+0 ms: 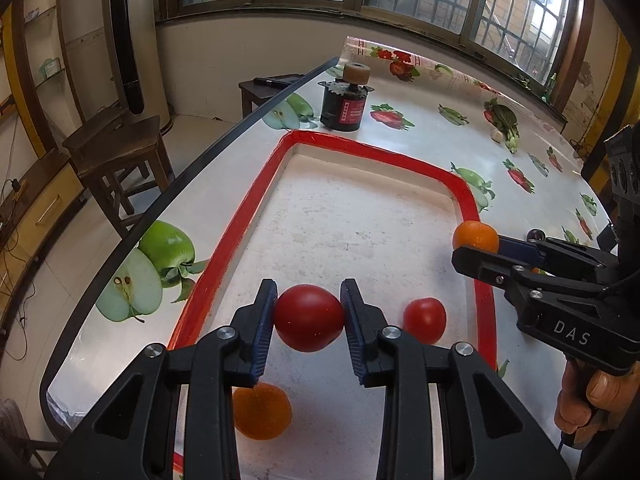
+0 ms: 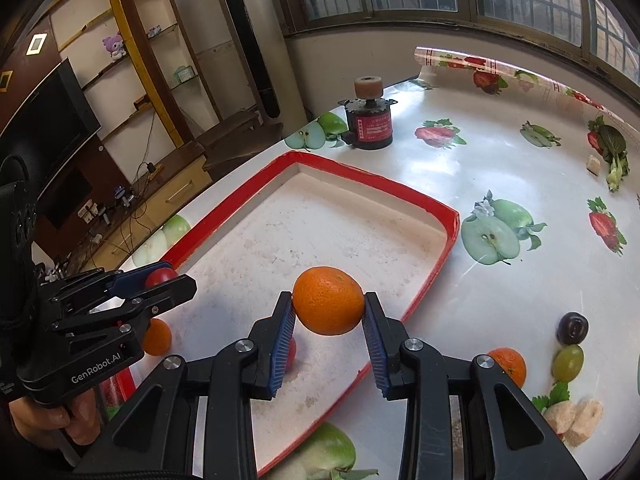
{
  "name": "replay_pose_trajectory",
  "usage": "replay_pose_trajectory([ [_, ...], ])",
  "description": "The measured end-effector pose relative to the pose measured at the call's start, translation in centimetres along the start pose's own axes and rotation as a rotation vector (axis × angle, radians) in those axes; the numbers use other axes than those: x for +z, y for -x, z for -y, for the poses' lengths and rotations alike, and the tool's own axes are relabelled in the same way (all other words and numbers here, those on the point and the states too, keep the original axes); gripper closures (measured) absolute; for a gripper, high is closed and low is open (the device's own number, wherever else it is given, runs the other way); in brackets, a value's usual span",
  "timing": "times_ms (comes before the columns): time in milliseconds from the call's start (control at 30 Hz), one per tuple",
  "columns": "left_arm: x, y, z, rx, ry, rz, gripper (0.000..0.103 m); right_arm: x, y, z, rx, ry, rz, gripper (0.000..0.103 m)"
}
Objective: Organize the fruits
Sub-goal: 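Carry the tomato with the left gripper while the right carries the orange into the tray, then open the left gripper to drop the tomato while the right releases the orange in the tray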
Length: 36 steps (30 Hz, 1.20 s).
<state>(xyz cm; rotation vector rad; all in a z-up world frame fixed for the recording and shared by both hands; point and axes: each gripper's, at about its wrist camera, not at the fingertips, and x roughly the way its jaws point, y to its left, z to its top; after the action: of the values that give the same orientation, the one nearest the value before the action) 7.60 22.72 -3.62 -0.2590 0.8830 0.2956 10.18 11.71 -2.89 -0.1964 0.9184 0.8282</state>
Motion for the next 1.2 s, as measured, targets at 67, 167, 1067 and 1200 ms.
replay_pose_trajectory([
  [67,0.1,-0.4,-0.1,0.009,-0.001,-0.007,0.073,0.2,-0.9,0.0,0.0,0.004,-0.011,0.068],
  [167,0.1,-0.8,-0.3,0.012,0.004,-0.019,0.073,0.4,-2.0,0.1,0.0,0.004,-0.027,0.068],
  [1067,-0.3,-2.0,-1.0,0.032,0.053,-0.09,0.042,0.6,-4.4,-0.4,-0.012,0.046,-0.071,0.049],
  [1200,-0.3,-1.3,-0.9,0.04,0.046,-0.08,0.042,0.7,-3.4,-0.5,-0.013,0.049,-0.058,0.049],
])
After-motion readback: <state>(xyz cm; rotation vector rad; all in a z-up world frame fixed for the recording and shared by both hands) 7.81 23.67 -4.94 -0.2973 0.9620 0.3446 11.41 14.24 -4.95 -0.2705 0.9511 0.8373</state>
